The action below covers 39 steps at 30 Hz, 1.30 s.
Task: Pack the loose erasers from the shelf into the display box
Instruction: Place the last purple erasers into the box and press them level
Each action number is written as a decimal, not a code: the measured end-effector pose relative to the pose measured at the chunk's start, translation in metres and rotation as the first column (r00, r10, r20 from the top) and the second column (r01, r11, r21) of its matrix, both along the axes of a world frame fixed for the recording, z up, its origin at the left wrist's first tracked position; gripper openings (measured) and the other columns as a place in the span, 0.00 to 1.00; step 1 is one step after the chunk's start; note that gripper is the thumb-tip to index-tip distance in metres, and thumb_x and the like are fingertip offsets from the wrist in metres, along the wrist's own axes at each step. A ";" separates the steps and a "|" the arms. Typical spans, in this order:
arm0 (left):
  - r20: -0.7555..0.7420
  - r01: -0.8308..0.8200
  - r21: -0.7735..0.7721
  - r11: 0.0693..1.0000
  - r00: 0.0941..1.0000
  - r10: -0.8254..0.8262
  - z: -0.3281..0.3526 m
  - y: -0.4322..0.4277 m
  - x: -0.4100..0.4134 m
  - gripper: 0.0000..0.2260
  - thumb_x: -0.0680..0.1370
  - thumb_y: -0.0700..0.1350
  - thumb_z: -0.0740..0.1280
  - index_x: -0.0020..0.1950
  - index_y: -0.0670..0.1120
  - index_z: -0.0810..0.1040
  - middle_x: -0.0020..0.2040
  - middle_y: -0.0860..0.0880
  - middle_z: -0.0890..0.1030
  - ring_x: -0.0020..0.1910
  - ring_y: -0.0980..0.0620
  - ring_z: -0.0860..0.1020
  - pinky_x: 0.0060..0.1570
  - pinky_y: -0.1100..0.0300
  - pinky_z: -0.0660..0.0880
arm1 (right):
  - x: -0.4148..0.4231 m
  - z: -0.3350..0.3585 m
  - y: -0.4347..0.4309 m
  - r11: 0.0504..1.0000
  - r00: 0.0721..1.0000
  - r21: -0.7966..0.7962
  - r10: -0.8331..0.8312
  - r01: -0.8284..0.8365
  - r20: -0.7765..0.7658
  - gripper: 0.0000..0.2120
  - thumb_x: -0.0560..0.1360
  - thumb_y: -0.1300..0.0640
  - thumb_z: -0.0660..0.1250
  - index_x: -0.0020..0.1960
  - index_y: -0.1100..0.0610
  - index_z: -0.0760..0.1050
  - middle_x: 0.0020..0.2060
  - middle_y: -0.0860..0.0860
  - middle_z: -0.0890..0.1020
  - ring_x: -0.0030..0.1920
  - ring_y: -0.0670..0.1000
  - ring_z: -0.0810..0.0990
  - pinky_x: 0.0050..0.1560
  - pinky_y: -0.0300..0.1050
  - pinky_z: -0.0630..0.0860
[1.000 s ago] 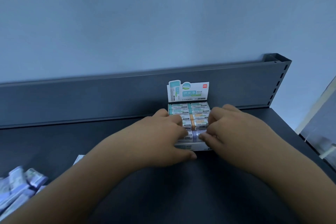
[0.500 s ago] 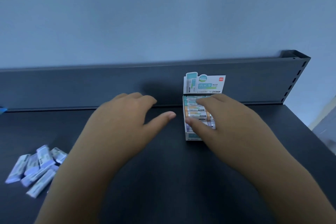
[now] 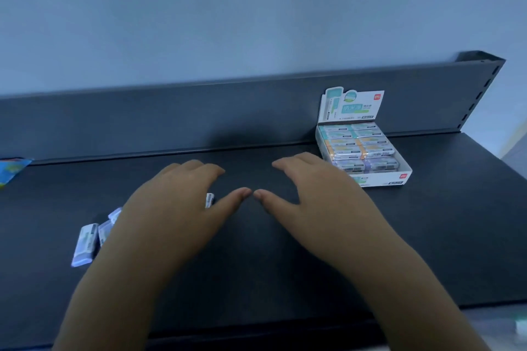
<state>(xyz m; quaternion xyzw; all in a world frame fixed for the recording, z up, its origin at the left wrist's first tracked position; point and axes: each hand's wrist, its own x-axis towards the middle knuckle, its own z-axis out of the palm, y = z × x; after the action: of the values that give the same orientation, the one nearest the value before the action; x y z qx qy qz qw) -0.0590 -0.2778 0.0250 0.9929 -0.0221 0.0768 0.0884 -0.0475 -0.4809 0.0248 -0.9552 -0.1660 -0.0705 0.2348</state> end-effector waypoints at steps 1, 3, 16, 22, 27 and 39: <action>0.002 0.007 0.000 1.000 1.000 -0.007 -0.001 0.002 -0.001 0.40 0.68 0.77 0.44 0.68 0.57 0.75 0.63 0.58 0.78 0.65 0.54 0.74 0.60 0.51 0.75 | -0.002 -0.003 0.004 1.000 1.000 0.026 -0.001 0.001 0.001 0.29 0.77 0.32 0.60 0.72 0.47 0.70 0.66 0.42 0.74 0.67 0.47 0.72 0.65 0.49 0.73; 0.006 0.013 0.006 1.000 1.000 -0.013 -0.002 0.004 -0.004 0.41 0.68 0.76 0.44 0.68 0.56 0.75 0.63 0.57 0.79 0.64 0.53 0.75 0.59 0.51 0.75 | -0.006 -0.006 0.008 0.997 1.000 0.077 0.006 -0.006 0.004 0.29 0.76 0.32 0.61 0.72 0.47 0.71 0.66 0.42 0.75 0.67 0.46 0.73 0.65 0.48 0.73; -0.054 -0.050 0.094 0.994 0.997 0.055 0.004 0.004 -0.028 0.35 0.69 0.75 0.42 0.58 0.58 0.78 0.54 0.57 0.79 0.55 0.55 0.76 0.50 0.54 0.76 | -0.016 -0.011 0.016 0.980 0.994 0.165 0.106 -0.107 0.019 0.28 0.77 0.35 0.63 0.73 0.47 0.71 0.66 0.42 0.76 0.66 0.44 0.73 0.65 0.40 0.70; -0.015 -0.147 0.037 0.988 0.989 0.148 0.002 0.056 -0.046 0.33 0.71 0.75 0.48 0.60 0.57 0.79 0.55 0.58 0.80 0.57 0.54 0.77 0.51 0.52 0.77 | -0.017 -0.006 0.068 0.970 0.983 0.156 0.183 -0.185 0.025 0.24 0.78 0.36 0.63 0.69 0.46 0.73 0.62 0.39 0.77 0.63 0.42 0.74 0.59 0.38 0.70; -0.027 -0.118 -0.125 0.985 0.993 0.116 -0.001 0.110 -0.053 0.22 0.74 0.66 0.62 0.61 0.56 0.79 0.55 0.59 0.79 0.57 0.54 0.77 0.53 0.52 0.76 | -0.020 -0.007 0.120 0.973 0.980 0.118 0.200 -0.198 -0.011 0.22 0.80 0.38 0.60 0.69 0.46 0.74 0.63 0.40 0.77 0.64 0.43 0.74 0.61 0.42 0.72; -0.138 0.156 -0.287 0.945 0.970 -0.202 -0.023 0.208 -0.041 0.18 0.70 0.60 0.68 0.60 0.61 0.78 0.53 0.63 0.77 0.55 0.61 0.75 0.55 0.54 0.75 | -0.012 -0.007 0.225 0.982 0.994 -0.176 0.053 -0.070 -0.099 0.10 0.76 0.44 0.64 0.50 0.47 0.79 0.46 0.44 0.77 0.53 0.46 0.72 0.49 0.47 0.75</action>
<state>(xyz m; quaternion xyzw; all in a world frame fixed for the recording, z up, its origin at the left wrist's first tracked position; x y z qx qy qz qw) -0.1004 -0.0703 0.0019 0.9678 -0.0943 -0.0120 0.2329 -0.0598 -0.2559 0.0174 -0.9691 -0.1899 -0.0032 0.1573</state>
